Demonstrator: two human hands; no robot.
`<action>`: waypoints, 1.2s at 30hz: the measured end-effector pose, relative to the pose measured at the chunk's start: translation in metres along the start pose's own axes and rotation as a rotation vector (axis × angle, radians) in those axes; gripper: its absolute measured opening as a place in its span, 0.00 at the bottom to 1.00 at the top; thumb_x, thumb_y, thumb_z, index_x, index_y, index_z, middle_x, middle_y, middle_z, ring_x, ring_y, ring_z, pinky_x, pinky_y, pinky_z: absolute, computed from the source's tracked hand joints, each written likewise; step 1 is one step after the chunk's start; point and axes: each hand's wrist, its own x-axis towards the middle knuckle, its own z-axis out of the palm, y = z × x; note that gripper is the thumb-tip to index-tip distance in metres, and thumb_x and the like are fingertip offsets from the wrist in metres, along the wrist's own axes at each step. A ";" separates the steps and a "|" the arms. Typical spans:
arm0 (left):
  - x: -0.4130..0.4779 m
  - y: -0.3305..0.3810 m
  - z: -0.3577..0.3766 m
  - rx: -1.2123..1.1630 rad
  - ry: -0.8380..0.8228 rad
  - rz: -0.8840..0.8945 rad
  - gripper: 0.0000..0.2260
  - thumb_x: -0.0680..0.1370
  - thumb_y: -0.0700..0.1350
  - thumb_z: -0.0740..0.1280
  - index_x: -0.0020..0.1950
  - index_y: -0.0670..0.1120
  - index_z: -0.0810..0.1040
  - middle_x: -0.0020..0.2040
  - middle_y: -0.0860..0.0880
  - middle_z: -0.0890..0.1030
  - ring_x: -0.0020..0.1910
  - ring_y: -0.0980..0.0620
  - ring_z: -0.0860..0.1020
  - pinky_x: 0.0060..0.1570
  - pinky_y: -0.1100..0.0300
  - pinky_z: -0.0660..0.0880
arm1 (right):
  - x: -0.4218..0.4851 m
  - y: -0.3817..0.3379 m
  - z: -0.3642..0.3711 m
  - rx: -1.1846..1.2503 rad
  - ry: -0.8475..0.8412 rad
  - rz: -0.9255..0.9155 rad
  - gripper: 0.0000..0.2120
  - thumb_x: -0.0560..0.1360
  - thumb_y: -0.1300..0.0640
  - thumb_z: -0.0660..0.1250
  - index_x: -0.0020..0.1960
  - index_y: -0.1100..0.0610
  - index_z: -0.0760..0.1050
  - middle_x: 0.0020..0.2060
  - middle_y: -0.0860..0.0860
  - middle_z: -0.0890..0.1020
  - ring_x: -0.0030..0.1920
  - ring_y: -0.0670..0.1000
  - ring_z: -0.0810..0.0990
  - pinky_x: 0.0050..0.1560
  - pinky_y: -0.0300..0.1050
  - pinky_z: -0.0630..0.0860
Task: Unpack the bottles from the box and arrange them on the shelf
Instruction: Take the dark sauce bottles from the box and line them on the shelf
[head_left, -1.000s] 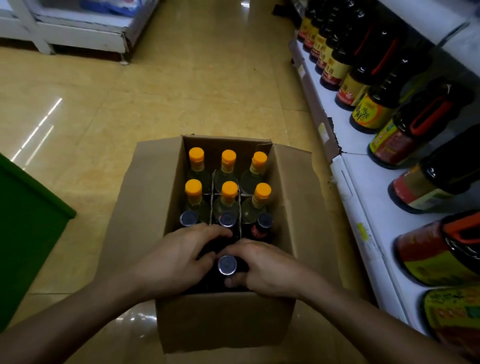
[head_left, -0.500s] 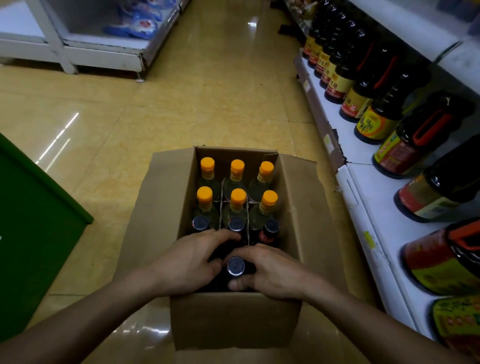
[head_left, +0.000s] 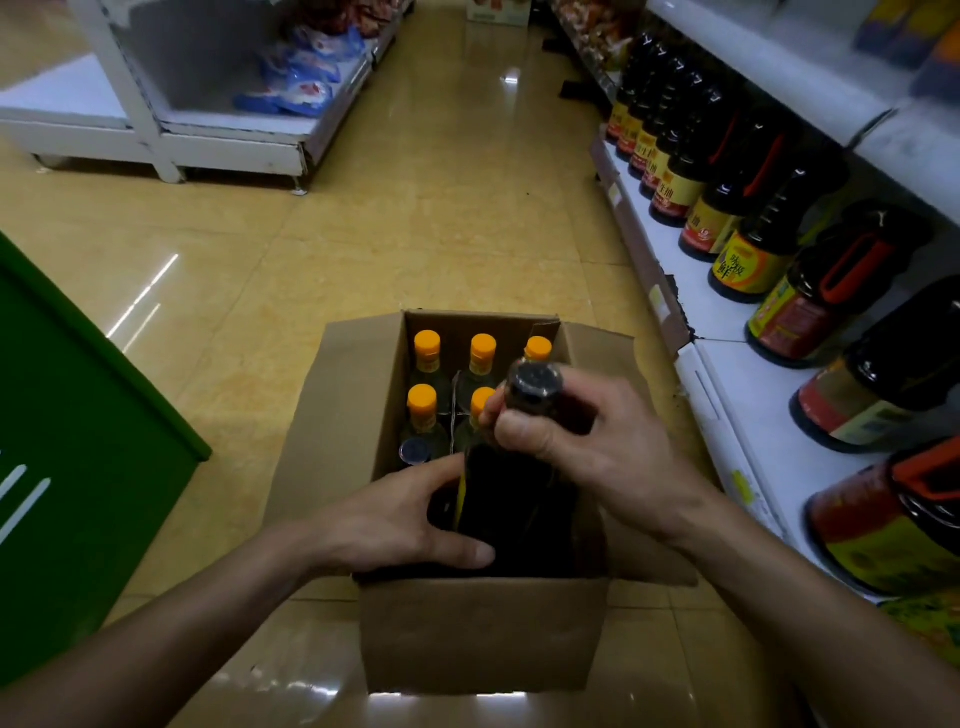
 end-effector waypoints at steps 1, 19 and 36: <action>0.000 0.002 0.002 0.021 0.016 -0.001 0.22 0.75 0.51 0.76 0.61 0.68 0.69 0.61 0.64 0.79 0.59 0.69 0.77 0.59 0.69 0.76 | 0.003 -0.007 -0.003 0.036 0.028 -0.032 0.15 0.75 0.44 0.67 0.55 0.52 0.80 0.50 0.46 0.84 0.55 0.47 0.83 0.54 0.43 0.81; -0.008 0.030 0.041 -0.302 0.467 0.176 0.29 0.66 0.53 0.79 0.63 0.62 0.71 0.55 0.69 0.81 0.55 0.68 0.80 0.49 0.74 0.77 | 0.030 -0.061 -0.008 0.383 0.222 -0.110 0.19 0.79 0.44 0.60 0.64 0.54 0.76 0.56 0.51 0.85 0.58 0.48 0.83 0.60 0.46 0.79; -0.011 0.038 0.036 -0.313 0.662 0.263 0.33 0.69 0.53 0.80 0.69 0.59 0.69 0.59 0.57 0.80 0.58 0.59 0.81 0.49 0.64 0.81 | 0.013 -0.033 0.016 0.335 0.315 0.025 0.31 0.68 0.45 0.79 0.66 0.46 0.69 0.55 0.44 0.83 0.56 0.46 0.85 0.53 0.46 0.83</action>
